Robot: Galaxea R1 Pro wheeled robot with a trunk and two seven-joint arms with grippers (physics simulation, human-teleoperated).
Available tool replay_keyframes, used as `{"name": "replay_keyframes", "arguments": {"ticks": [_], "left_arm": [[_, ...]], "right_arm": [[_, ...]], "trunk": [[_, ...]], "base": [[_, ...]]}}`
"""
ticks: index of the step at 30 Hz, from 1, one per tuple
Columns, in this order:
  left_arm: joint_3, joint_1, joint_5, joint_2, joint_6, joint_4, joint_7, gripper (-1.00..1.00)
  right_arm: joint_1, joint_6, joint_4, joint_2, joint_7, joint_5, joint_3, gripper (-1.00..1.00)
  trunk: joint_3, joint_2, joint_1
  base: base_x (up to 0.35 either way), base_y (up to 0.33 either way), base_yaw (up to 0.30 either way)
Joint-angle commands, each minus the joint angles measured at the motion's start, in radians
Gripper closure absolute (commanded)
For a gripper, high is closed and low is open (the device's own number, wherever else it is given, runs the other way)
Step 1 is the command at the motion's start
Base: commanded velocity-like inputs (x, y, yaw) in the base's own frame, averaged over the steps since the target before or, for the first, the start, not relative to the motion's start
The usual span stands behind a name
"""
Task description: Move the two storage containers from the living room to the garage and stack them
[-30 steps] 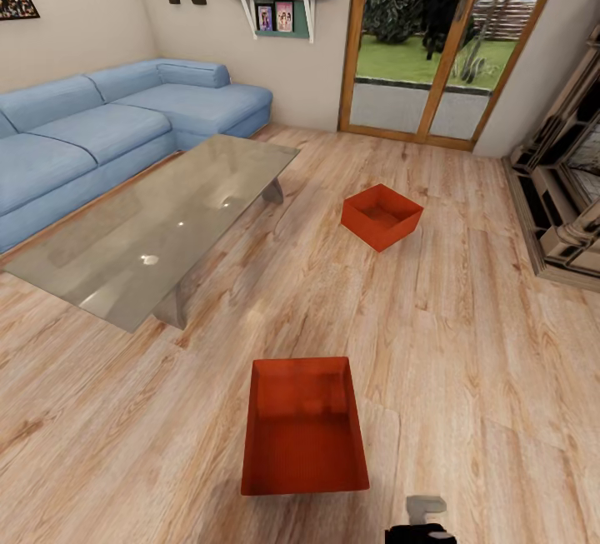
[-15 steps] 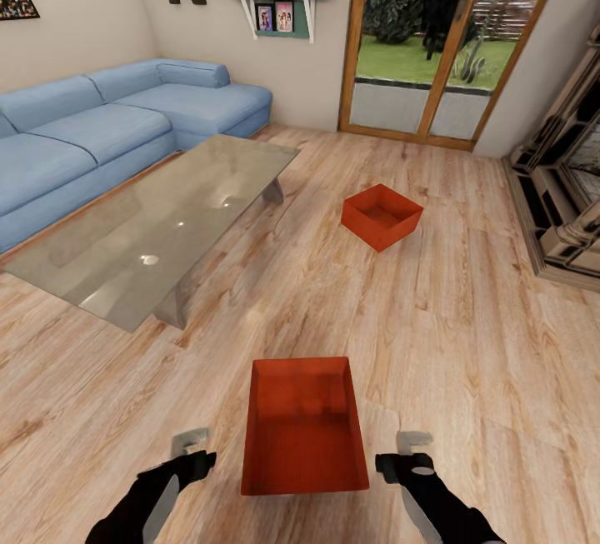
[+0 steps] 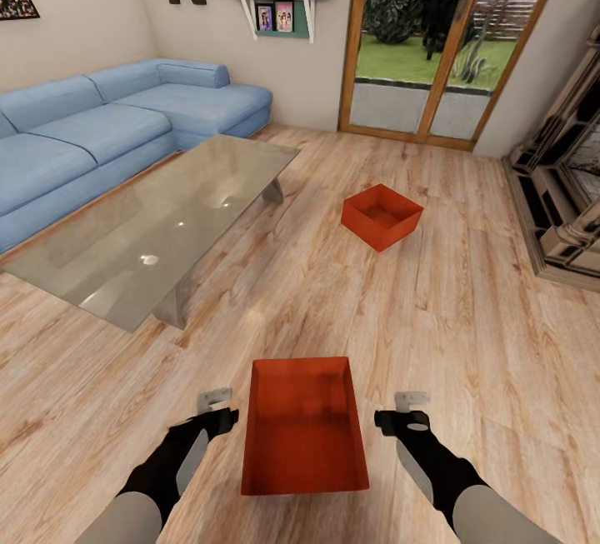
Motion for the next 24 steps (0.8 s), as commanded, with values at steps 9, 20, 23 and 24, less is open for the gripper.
{"name": "replay_keyframes", "arguments": {"ticks": [9, 20, 23, 24], "left_arm": [[0.0, -0.004, -0.097, -0.012, -0.004, 0.1, 0.011, -1.0], [0.002, -0.005, -0.12, -0.036, -0.054, 0.11, 0.012, -1.0], [0.002, -0.004, -0.122, -0.046, -0.055, 0.117, 0.013, -1.0], [0.003, -0.005, -0.123, -0.048, -0.055, 0.118, 0.013, -1.0]], "right_arm": [[-0.003, -0.013, 0.001, 0.001, -0.008, -0.01, 0.009, -1.0], [-0.003, -0.01, 0.002, 0.029, -0.005, -0.003, 0.016, -1.0], [-0.003, -0.013, 0.043, 0.055, 0.001, -0.002, 0.017, -1.0], [-0.003, -0.014, 0.064, 0.063, 0.002, 0.0, 0.017, -1.0]], "trunk": [[-0.001, 0.0, 0.0], [-0.001, 0.0, 0.0], [-0.001, 0.0, 0.0], [-0.001, 0.0, 0.0]], "base": [[0.0, 0.0, 0.0], [0.0, 0.0, 0.0], [0.0, 0.0, 0.0], [0.0, 0.0, 0.0]]}}
